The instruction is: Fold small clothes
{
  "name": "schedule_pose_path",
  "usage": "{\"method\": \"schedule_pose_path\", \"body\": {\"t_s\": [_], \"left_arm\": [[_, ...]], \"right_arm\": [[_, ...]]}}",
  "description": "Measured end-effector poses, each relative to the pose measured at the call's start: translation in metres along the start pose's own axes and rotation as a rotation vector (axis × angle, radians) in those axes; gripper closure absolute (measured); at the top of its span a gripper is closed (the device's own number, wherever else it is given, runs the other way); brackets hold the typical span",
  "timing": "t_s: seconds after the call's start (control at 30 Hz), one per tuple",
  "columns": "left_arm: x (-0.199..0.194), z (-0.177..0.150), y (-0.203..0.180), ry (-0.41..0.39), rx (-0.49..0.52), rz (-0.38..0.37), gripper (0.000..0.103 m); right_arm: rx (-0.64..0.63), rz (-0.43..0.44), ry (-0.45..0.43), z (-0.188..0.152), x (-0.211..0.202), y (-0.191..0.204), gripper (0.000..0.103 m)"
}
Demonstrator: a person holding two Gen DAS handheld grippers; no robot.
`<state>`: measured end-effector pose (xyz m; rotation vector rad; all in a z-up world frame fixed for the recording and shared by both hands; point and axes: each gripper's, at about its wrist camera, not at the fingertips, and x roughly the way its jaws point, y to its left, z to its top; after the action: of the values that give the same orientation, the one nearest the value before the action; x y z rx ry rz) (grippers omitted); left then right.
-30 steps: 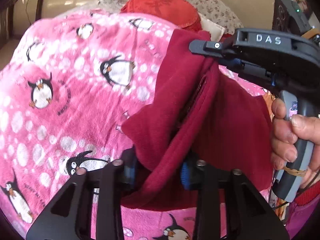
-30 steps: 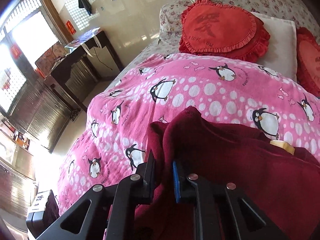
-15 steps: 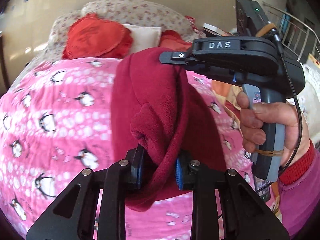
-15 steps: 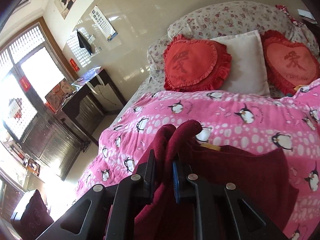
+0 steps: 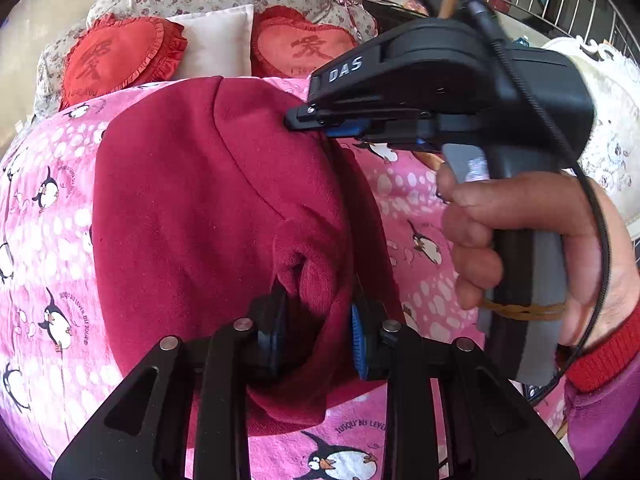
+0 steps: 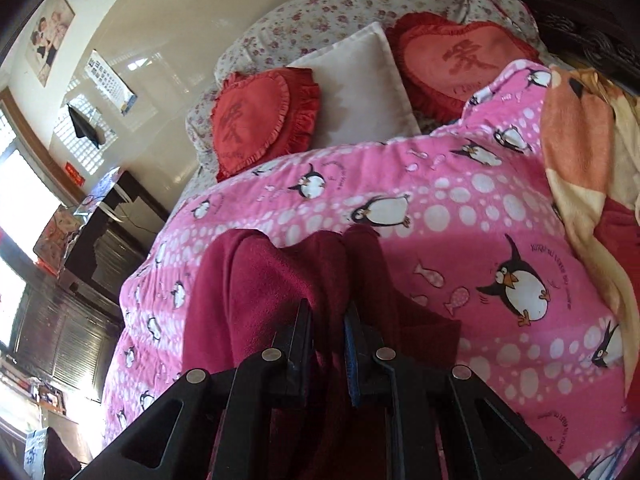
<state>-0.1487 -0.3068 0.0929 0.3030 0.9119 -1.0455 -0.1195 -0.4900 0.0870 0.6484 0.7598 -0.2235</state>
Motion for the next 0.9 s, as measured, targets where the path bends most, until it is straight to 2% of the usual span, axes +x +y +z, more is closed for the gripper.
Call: {"method": "schedule_pose_path", "body": {"t_s": [0.03,0.1,0.17,0.2,0.23,0.3,0.4,0.47,0.53,0.67,0.7,0.73,0.83,0.9], "left_arm": [[-0.005,0.001,0.000,0.010,0.007,-0.026,0.070],[-0.024,0.001,0.001,0.037,0.017,-0.110,0.050],[-0.048,-0.003,0.004,0.012,0.027,-0.145,0.038],[-0.061,-0.008,0.009,-0.016,0.034,-0.140,0.037],[-0.072,-0.012,0.015,-0.039,0.044,-0.121,0.037],[-0.083,-0.018,0.029,-0.055,0.047,-0.062,0.037],[-0.082,-0.028,0.055,-0.041,-0.009,0.037,0.037],[-0.078,-0.031,0.071,-0.020,-0.081,0.048,0.037],[-0.071,-0.036,0.081,-0.018,-0.126,0.055,0.037],[-0.060,-0.041,0.080,-0.005,-0.122,0.085,0.037],[-0.060,-0.043,0.079,-0.002,-0.116,0.090,0.037],[-0.060,-0.043,0.077,-0.001,-0.106,0.095,0.037],[-0.063,-0.047,0.077,-0.027,-0.074,0.107,0.037],[-0.055,-0.047,0.080,-0.019,-0.069,0.117,0.037]], "right_arm": [[0.019,0.006,0.001,-0.001,0.000,-0.003,0.089],[0.050,0.025,-0.015,-0.002,-0.013,-0.006,0.083],[0.041,0.021,-0.034,-0.004,-0.029,-0.001,0.080],[0.026,0.029,-0.046,-0.009,-0.042,0.004,0.074],[0.015,0.042,-0.055,-0.013,-0.051,0.008,0.058],[0.000,0.076,-0.066,-0.026,-0.069,0.018,0.040],[-0.014,0.116,-0.021,-0.046,-0.073,0.029,0.040],[-0.020,0.119,0.020,-0.058,-0.063,0.035,0.040],[-0.018,0.083,0.059,-0.066,-0.049,0.037,0.040],[0.028,0.091,0.130,-0.076,-0.019,0.032,0.040],[0.020,0.077,0.132,-0.078,-0.015,0.033,0.049],[0.011,0.063,0.111,-0.080,-0.017,0.033,0.073],[-0.047,0.055,0.024,-0.089,-0.044,0.040,0.077],[-0.069,0.002,0.016,-0.096,-0.048,0.039,0.077]]}}
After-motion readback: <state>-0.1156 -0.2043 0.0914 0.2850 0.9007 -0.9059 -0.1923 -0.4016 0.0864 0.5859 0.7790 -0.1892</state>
